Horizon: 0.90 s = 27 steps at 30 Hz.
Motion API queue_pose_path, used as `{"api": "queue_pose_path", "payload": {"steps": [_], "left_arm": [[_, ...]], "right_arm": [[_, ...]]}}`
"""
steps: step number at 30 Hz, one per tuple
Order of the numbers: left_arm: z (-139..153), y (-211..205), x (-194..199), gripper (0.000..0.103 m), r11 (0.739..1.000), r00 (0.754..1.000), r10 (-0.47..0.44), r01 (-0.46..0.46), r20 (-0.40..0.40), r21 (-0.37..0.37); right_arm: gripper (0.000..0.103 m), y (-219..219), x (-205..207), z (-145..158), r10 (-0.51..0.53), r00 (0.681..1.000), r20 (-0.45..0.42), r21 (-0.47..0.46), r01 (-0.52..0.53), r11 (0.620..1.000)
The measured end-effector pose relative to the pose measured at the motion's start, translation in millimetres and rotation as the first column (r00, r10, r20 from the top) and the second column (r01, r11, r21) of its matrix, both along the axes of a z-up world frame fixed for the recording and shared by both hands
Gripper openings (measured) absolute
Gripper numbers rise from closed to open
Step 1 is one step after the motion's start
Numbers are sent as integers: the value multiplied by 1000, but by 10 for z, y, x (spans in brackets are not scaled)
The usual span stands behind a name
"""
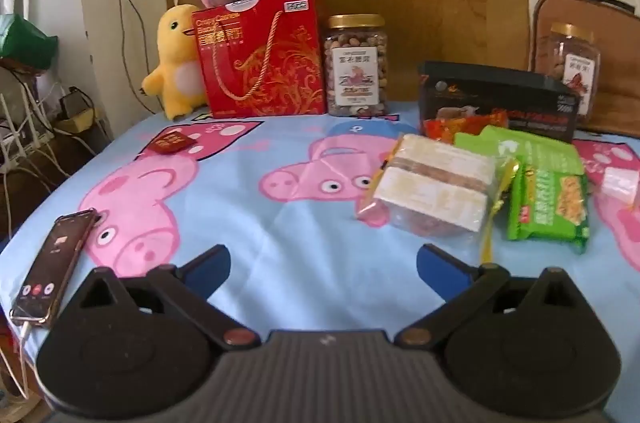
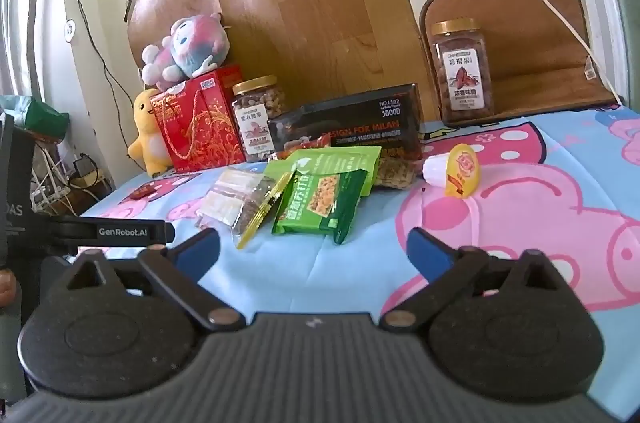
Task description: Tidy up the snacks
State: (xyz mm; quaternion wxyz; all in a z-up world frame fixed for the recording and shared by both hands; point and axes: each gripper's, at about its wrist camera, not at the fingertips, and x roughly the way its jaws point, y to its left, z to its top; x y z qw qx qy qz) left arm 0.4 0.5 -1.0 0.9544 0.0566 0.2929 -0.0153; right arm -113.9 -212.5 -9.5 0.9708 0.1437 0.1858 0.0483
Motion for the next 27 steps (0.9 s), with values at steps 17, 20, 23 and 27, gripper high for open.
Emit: {"api": "queue_pose_path", "payload": {"steps": [17,20,23,27], "left_arm": [[-26,145,13,101,993,999,-50,52,21,-107],[-41,132,40,95,986,995,-99,94,-28,-139],[-61,70,20,95,987,992,-122,119,-19,-105],[-74,28,-26,93,984,990,-143,144,22,-101]], "right_arm": [[86,-116,83,-66,-11,999,-35,29,12,999],[78,-176,177,-66,2,999,-53,46,1,999],[72,-252,279,-58,7,998,-63,69,-3,998],[68,-290,384,-47,16,998,-64,74,-11,997]]}}
